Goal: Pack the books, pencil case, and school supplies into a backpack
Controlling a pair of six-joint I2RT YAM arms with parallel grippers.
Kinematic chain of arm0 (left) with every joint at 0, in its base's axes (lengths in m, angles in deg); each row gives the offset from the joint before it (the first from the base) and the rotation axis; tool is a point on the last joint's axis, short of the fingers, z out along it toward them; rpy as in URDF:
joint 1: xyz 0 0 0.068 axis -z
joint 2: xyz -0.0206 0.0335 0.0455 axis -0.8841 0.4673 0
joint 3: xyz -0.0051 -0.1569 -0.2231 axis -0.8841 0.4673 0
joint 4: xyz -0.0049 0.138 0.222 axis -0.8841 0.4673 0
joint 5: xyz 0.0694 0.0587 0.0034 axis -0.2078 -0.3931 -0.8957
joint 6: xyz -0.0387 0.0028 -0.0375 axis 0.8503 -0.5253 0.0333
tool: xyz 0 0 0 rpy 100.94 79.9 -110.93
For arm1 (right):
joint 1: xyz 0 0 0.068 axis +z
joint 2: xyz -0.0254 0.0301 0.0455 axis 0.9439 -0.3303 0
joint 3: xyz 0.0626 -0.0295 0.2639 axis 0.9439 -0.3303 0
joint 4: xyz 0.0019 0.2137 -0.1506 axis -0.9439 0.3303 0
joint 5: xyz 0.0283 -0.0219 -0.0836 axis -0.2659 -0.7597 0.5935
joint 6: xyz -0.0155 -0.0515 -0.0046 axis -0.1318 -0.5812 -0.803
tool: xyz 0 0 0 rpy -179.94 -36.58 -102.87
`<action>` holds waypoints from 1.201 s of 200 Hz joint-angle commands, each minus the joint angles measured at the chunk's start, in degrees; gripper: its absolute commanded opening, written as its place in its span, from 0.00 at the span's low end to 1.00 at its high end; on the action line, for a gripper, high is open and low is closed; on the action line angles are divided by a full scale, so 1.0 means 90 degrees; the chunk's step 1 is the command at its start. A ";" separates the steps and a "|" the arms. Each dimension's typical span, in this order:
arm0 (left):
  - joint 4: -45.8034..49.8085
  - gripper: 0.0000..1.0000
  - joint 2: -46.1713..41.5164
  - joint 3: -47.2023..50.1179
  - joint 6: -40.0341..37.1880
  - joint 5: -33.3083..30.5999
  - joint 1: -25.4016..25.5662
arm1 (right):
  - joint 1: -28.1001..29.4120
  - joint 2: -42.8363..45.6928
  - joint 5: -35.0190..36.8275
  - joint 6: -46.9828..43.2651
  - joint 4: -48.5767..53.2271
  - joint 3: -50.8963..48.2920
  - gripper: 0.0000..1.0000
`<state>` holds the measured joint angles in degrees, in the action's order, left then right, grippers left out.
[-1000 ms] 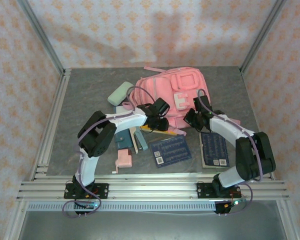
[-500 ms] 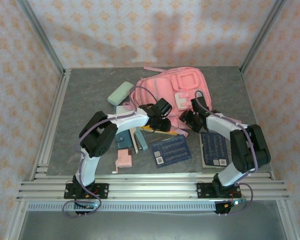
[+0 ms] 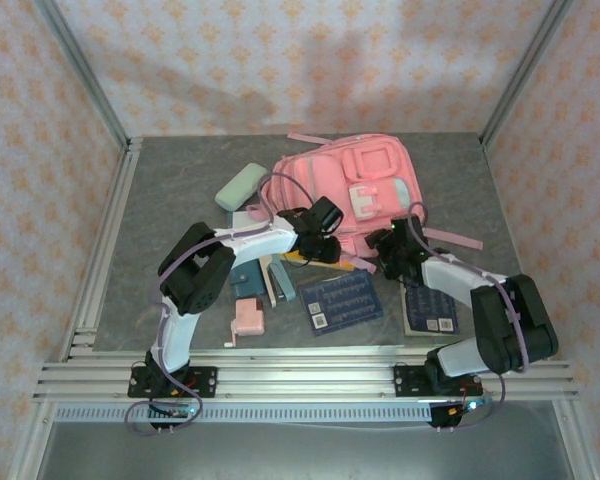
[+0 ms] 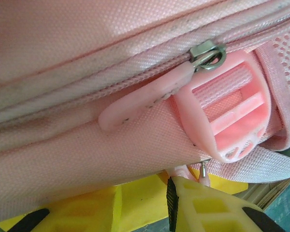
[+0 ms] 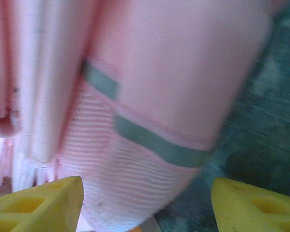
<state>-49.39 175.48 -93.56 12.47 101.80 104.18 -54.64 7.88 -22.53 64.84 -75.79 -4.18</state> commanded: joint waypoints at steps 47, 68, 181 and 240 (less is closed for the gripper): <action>-0.0232 0.31 -0.0108 0.0307 0.0084 0.0083 -0.0121 | -0.0022 -0.0884 -0.0136 0.1140 -0.2113 -0.0428 0.68; -0.0267 0.31 -0.0172 0.0388 0.0091 0.0140 -0.0121 | -0.0025 -0.1318 -0.0327 0.1372 -0.2945 -0.0354 0.52; -0.0694 0.45 -0.1184 0.0909 0.0442 0.0796 -0.0570 | -0.0029 -0.0026 -0.0408 0.1168 -0.1925 0.0024 0.00; -0.0836 0.46 -0.0713 0.0709 0.0626 0.1051 -0.0560 | -0.0027 0.0142 -0.0550 0.1316 -0.1862 0.0065 0.00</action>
<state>-55.70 166.28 -86.11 16.80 109.61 98.89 -55.23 6.70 -26.49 76.10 -91.26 -6.02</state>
